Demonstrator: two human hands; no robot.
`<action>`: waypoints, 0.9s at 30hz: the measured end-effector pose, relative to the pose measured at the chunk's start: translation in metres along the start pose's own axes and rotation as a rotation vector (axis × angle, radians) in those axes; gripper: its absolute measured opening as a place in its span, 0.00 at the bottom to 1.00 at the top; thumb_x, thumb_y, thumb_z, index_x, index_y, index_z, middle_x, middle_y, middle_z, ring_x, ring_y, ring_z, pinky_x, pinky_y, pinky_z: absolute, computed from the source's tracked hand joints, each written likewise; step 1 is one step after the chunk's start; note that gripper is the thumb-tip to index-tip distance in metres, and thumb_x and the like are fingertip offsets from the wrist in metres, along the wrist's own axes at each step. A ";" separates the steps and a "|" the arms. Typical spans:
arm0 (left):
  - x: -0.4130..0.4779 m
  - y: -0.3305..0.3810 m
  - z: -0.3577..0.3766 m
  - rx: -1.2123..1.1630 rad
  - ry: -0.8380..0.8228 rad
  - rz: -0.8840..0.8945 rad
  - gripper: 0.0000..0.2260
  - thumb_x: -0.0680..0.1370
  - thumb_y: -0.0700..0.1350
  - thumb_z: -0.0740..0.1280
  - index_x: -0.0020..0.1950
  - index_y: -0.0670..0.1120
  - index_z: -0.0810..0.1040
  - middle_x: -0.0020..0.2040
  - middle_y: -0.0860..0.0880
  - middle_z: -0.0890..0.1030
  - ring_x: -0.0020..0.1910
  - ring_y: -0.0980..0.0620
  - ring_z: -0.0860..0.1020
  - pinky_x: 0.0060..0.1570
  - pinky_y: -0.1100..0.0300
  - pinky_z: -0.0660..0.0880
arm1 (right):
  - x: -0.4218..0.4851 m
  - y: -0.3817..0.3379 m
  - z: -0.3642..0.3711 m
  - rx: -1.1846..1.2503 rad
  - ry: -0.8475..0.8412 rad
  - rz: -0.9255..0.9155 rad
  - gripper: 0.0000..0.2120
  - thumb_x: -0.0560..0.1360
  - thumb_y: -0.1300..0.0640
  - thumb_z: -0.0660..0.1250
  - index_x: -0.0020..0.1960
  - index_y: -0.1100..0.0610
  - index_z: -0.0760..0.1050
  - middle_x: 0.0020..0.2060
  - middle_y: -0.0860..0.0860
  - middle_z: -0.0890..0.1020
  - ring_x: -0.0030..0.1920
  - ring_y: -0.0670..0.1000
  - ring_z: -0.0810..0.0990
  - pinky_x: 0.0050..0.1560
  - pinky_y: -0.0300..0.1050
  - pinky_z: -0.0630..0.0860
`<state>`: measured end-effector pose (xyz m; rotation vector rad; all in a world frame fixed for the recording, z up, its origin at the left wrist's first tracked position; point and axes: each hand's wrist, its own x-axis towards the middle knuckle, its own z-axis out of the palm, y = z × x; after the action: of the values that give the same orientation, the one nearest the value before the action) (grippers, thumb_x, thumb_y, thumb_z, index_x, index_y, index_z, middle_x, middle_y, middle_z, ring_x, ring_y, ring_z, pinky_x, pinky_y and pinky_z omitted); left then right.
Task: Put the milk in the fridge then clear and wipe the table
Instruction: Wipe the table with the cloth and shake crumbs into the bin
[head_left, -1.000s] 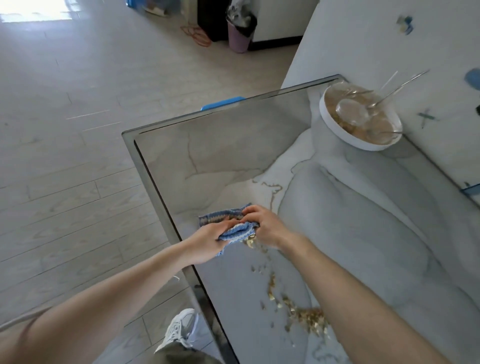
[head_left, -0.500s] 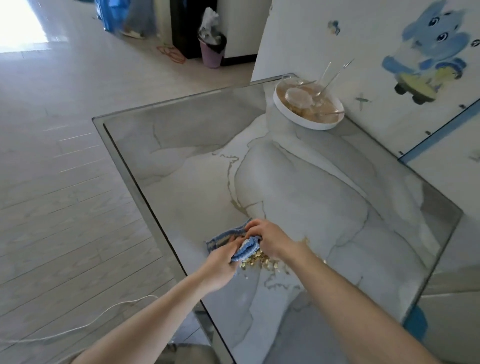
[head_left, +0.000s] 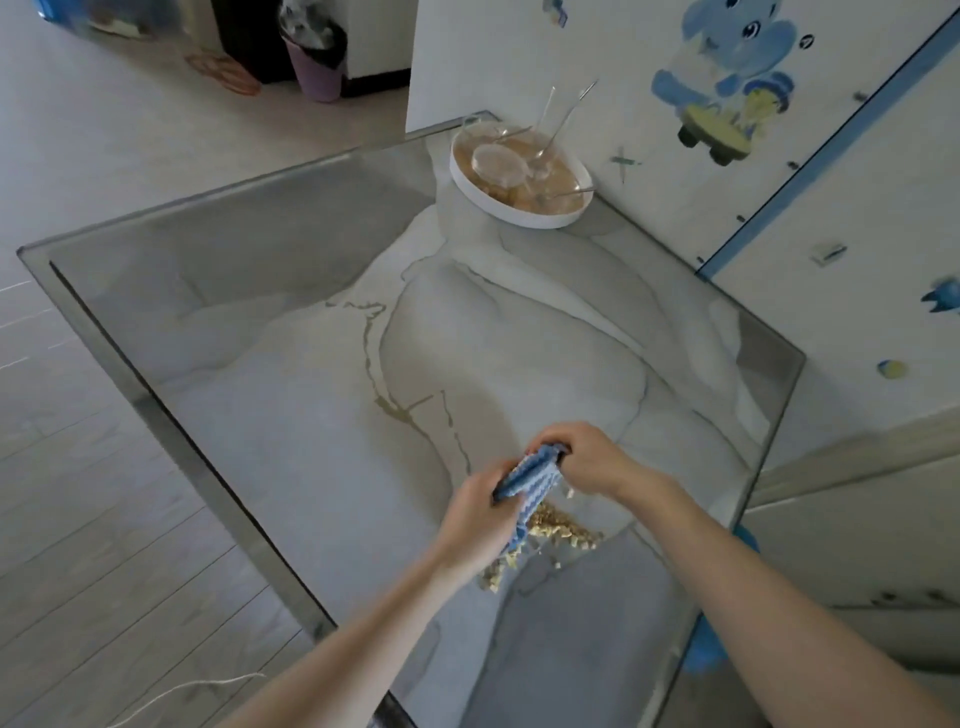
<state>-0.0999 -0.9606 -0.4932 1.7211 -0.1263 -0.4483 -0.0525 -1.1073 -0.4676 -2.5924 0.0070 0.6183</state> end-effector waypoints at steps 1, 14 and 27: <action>0.009 0.009 -0.006 0.040 -0.011 0.018 0.14 0.74 0.34 0.59 0.47 0.53 0.76 0.40 0.49 0.78 0.37 0.54 0.73 0.33 0.68 0.67 | 0.001 -0.002 -0.010 0.037 0.030 0.009 0.17 0.66 0.76 0.55 0.47 0.67 0.79 0.47 0.65 0.81 0.48 0.55 0.77 0.45 0.45 0.70; 0.137 -0.007 -0.007 0.768 -0.536 0.148 0.18 0.77 0.37 0.57 0.66 0.49 0.70 0.62 0.46 0.77 0.60 0.45 0.75 0.53 0.56 0.70 | 0.027 0.054 0.014 0.143 0.236 0.119 0.18 0.71 0.68 0.55 0.57 0.64 0.76 0.57 0.62 0.79 0.59 0.58 0.75 0.50 0.43 0.67; 0.059 -0.012 0.011 0.806 -0.814 0.080 0.15 0.78 0.36 0.55 0.62 0.47 0.73 0.52 0.46 0.80 0.47 0.48 0.79 0.43 0.59 0.75 | -0.068 0.055 0.057 0.301 0.131 0.178 0.18 0.66 0.67 0.56 0.52 0.61 0.78 0.41 0.52 0.76 0.44 0.49 0.73 0.36 0.37 0.64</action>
<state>-0.0518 -0.9880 -0.5197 2.1843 -1.0771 -1.1257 -0.1438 -1.1374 -0.5078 -2.3484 0.3503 0.4667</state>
